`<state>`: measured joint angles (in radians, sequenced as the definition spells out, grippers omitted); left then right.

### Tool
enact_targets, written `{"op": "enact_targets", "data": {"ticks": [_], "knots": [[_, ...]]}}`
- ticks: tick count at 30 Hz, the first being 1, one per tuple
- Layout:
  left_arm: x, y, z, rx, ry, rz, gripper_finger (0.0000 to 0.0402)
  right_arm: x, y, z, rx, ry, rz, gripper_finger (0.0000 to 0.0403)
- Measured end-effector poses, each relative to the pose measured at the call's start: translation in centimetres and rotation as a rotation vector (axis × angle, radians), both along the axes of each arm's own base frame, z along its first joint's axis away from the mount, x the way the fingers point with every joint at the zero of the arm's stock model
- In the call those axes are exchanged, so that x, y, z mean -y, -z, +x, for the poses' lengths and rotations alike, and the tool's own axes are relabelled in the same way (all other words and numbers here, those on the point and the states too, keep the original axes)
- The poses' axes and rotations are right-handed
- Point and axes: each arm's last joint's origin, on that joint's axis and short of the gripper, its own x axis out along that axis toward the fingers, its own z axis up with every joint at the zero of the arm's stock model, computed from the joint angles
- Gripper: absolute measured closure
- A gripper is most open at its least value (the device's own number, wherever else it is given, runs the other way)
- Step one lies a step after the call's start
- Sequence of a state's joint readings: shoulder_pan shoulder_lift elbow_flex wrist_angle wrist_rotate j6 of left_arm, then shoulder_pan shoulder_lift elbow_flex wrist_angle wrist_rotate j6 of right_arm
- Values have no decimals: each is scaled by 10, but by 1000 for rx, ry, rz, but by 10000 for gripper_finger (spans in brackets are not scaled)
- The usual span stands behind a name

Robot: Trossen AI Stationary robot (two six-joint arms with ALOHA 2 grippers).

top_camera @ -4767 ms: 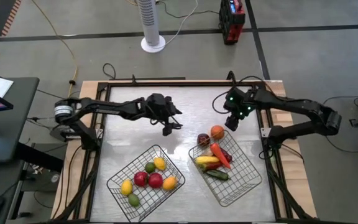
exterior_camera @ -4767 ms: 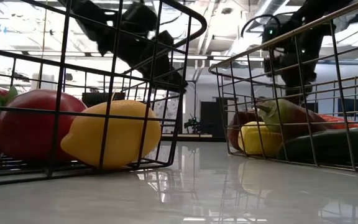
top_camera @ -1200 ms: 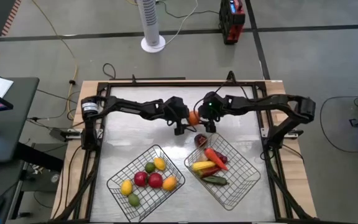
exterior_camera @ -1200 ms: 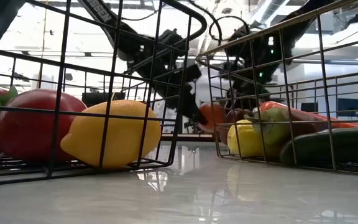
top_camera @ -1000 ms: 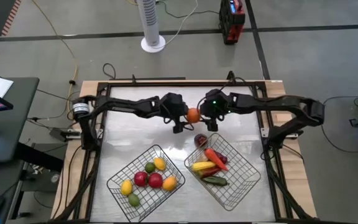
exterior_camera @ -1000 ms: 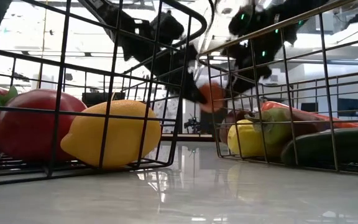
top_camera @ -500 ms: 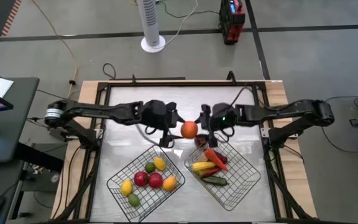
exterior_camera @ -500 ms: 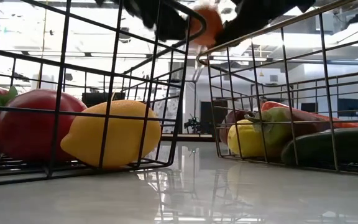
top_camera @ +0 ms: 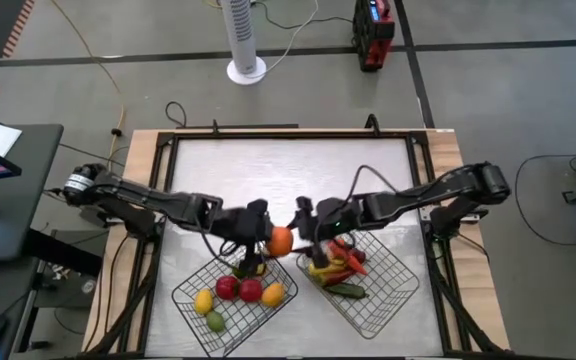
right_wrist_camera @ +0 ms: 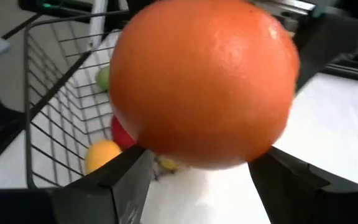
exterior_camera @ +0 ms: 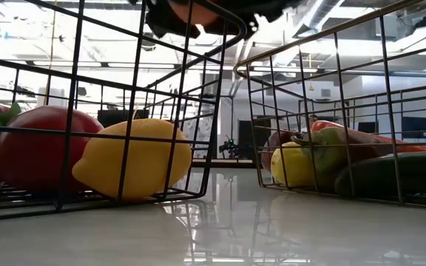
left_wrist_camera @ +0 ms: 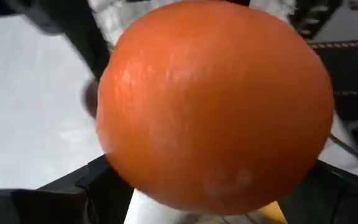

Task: Sort produce into baskets
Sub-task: Put the orange into the black basket, then put the red apple into the black basket

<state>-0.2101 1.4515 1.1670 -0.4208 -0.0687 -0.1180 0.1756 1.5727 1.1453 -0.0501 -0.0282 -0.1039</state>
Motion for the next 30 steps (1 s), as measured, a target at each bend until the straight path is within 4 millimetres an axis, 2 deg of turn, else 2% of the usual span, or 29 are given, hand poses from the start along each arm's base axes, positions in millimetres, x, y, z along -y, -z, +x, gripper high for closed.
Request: {"op": "enact_targets", "data": {"ticks": [5,11,17,19,24,30], "knots": [[22,0,-14,-65,20,-54,88,-20,0,24,0,-67,3,117],[38,-2,-37,-156,-12,-65,88,-37,7,48,-15,-102,-12,117],[46,13,-56,-322,-77,-49,88,-41,21,65,-103,-131,-15,117],[47,19,-59,-357,-98,-52,88,-41,21,64,-145,-133,-27,117],[46,22,-62,-385,-109,-45,88,-37,4,58,-153,-125,-33,117],[41,17,-63,-326,-134,52,88,-15,-29,31,-191,-93,-52,117]]}}
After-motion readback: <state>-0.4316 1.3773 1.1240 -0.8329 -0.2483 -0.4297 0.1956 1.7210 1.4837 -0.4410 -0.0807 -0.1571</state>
